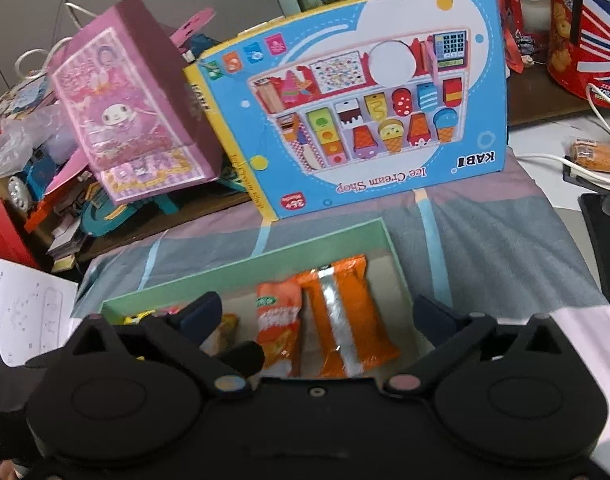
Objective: Organize snacks
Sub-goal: 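Lower both orange snacks into the green tray and open both grippers, then grasp the yellow biscuit pack with the right gripper while the left grasps a red packet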
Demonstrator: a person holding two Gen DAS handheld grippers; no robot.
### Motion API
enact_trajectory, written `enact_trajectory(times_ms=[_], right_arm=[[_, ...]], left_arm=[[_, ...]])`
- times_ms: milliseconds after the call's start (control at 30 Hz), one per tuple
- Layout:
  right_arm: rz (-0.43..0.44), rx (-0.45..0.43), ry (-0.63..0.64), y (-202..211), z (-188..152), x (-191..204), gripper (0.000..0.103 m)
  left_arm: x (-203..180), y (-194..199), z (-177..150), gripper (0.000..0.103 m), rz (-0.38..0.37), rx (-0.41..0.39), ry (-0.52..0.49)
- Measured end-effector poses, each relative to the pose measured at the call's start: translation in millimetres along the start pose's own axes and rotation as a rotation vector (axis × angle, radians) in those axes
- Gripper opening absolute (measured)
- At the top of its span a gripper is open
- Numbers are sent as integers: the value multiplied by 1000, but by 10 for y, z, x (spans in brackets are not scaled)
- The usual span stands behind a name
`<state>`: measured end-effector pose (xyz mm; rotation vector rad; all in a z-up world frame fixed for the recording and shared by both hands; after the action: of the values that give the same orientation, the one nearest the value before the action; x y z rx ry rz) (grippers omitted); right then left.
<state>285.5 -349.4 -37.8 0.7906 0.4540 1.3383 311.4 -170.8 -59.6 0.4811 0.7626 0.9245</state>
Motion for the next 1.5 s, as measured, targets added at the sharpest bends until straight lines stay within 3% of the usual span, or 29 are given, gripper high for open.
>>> enact_trajectory(times_ms=[233, 400, 700, 900, 1100, 1167, 1267, 1300, 1333, 1367, 1500], right_arm=[[4, -24, -13, 533, -224, 31, 103], [1, -5, -17, 773, -520, 15, 103], [3, 90, -25, 904, -1255, -9, 103], [3, 181, -42, 830, -1751, -1, 103], [-35, 233, 2, 714, -2037, 104, 86], [-44, 234, 15, 682, -2077, 134, 80], [-67, 233, 61, 649, -2130, 190, 77], [-78, 220, 88, 637, -2133, 240, 75], [-94, 209, 121, 639, -2147, 272, 66], [-118, 189, 153, 648, -2151, 293, 48], [-115, 181, 160, 668, -2099, 224, 47]], left_arm=[[-111, 443, -294, 103, -11, 7, -11], [-111, 698, -674, 103, -12, 37, -9], [-33, 1010, -1359, 103, -3, 88, -30], [82, 971, -1765, 103, 14, 184, -40], [155, 849, -1979, 103, 37, 230, 2], [107, 833, -2006, 100, 41, 220, -28], [-2, 801, -2025, 83, 37, 206, -99], [-48, 796, -2022, 70, 38, 202, -123], [-87, 790, -2030, 54, 37, 199, -149], [-117, 777, -2037, 51, 22, 204, -163], [-159, 734, -2063, 46, -37, 226, -137]])
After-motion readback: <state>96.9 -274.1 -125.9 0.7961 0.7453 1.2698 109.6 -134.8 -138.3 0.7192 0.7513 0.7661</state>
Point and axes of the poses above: each gripper's, at about its wrist camera, not at the fingertips, and y roughly against the way its jaws point, x to its left, z to its top, the point moved 5 cm from there along -y, roughly the way its jaws point, and after that the axes turned 13 degrees about -z, right-handed, at the moved point
